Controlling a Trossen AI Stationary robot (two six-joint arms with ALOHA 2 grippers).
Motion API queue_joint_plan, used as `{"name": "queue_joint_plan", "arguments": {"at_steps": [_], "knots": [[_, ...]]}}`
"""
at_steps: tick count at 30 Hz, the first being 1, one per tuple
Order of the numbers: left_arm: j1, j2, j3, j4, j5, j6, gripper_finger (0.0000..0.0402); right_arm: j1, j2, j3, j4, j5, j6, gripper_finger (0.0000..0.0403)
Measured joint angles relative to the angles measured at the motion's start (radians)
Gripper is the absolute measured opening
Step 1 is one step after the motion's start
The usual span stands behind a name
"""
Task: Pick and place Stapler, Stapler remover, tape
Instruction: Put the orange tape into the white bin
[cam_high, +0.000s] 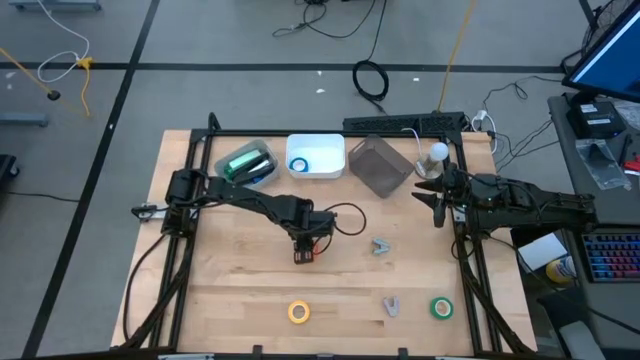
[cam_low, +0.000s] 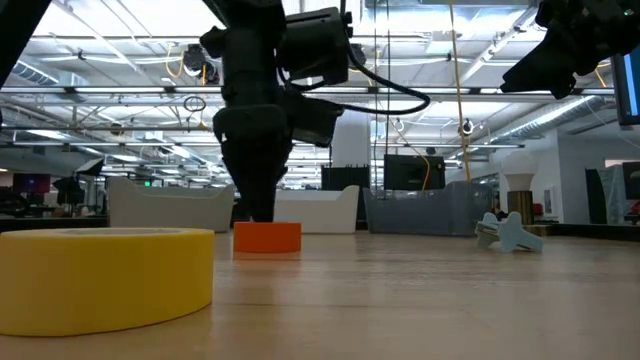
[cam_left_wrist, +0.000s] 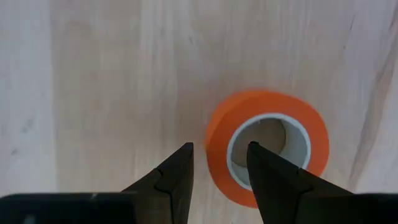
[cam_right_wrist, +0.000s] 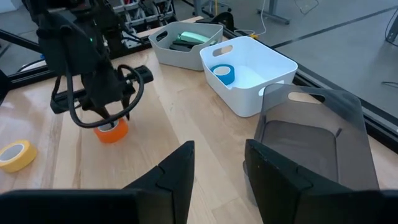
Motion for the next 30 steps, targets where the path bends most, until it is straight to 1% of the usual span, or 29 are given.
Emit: {"name": "queue_joint_plan", "arguments": {"at_steps": [5,7,9,13,14,18,22,24,30], "knots": [[0.001,0.0,-0.058,0.058,0.017,-0.053,0.0147,0.0,0.0,0.0,0.0,0.0,0.002,0.0134],[0.0,-0.002,-0.063,0.057,0.018,-0.066,0.0136,0.0,0.0,0.0,0.0,0.0,0.003,0.0134],[0.001,-0.002,-0.064,0.057,0.018,-0.066,0.0115,0.0,0.0,0.0,0.0,0.0,0.003,0.0134],[0.002,-0.002,-0.064,0.057,0.021,-0.064,0.0045,0.0,0.0,0.0,0.001,0.0,0.003,0.0134],[0.001,-0.002,-0.064,0.057,0.022,-0.062,0.0036,0.0,0.0,0.0,0.001,0.0,0.003,0.0134],[0.009,-0.002,-0.064,0.05,0.052,-0.056,0.0036,0.0,0.0,0.0,0.006,0.0,0.011,0.0134],[0.029,-0.009,-0.038,-0.019,0.101,-0.027,0.0036,0.0,0.0,0.0,0.008,0.001,0.021,0.0134],[0.04,-0.037,-0.015,-0.063,0.11,0.008,0.0036,0.0,0.0,0.0,0.008,0.001,0.023,0.0134],[0.098,-0.151,0.079,-0.072,0.11,0.091,0.0036,0.0,0.0,0.0,0.009,0.002,0.029,0.0134]]}}
